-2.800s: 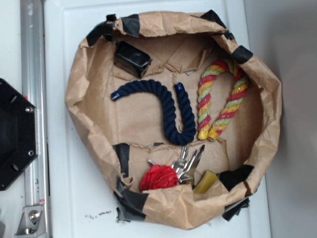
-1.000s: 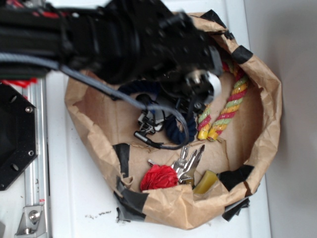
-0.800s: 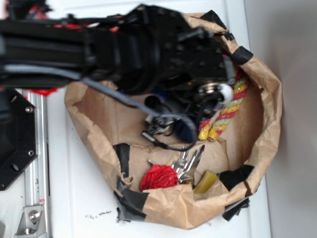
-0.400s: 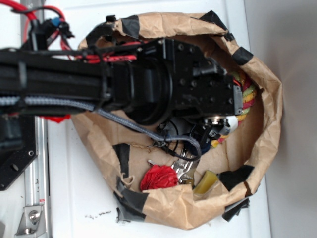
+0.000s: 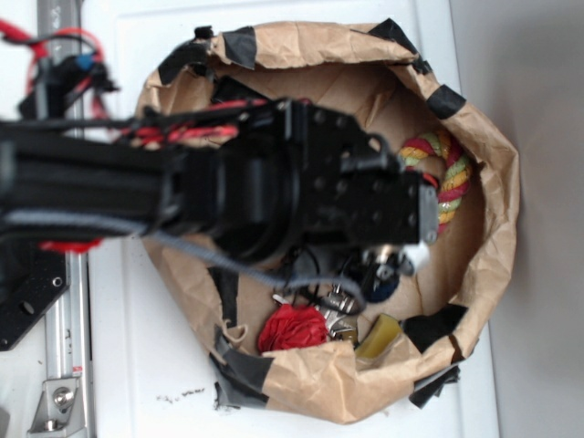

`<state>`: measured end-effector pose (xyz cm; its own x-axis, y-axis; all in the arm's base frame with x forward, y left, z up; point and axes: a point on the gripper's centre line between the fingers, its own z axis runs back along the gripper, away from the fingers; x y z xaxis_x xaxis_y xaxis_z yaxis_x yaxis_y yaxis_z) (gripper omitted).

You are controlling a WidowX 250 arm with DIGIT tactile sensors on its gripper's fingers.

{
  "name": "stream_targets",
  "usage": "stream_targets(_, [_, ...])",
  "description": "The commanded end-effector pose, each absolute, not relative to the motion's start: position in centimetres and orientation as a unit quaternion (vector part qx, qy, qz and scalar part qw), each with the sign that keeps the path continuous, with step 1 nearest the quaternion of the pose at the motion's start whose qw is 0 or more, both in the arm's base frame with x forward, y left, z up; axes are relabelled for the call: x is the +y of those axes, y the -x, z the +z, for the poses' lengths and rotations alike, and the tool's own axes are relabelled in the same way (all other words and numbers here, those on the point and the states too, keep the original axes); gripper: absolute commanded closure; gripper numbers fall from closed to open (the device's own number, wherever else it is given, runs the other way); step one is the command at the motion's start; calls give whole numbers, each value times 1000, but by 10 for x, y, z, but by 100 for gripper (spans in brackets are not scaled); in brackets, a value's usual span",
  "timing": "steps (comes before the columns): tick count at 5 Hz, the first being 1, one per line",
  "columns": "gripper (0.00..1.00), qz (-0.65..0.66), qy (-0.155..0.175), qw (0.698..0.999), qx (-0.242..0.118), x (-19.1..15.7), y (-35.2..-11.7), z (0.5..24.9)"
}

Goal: Grab the blue rope.

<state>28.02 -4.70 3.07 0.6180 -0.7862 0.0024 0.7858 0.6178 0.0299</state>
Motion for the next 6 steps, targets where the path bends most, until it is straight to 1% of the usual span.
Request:
stream_targets(1, [100, -319, -32, 942, -96, -45, -296, 140])
stream_targets(2, [100, -209, -24, 976, -62, -24, -293, 169])
stream_targets(3, [100, -134, -24, 990, -42, -10, -278, 173])
stream_targets(4, [100, -45, 4, 998, -32, 4, -256, 182])
stream_targets(5, [100, 6, 16, 998, -55, -2, -246, 193])
stream_targets(6, [100, 34, 21, 998, -55, 0, -243, 193])
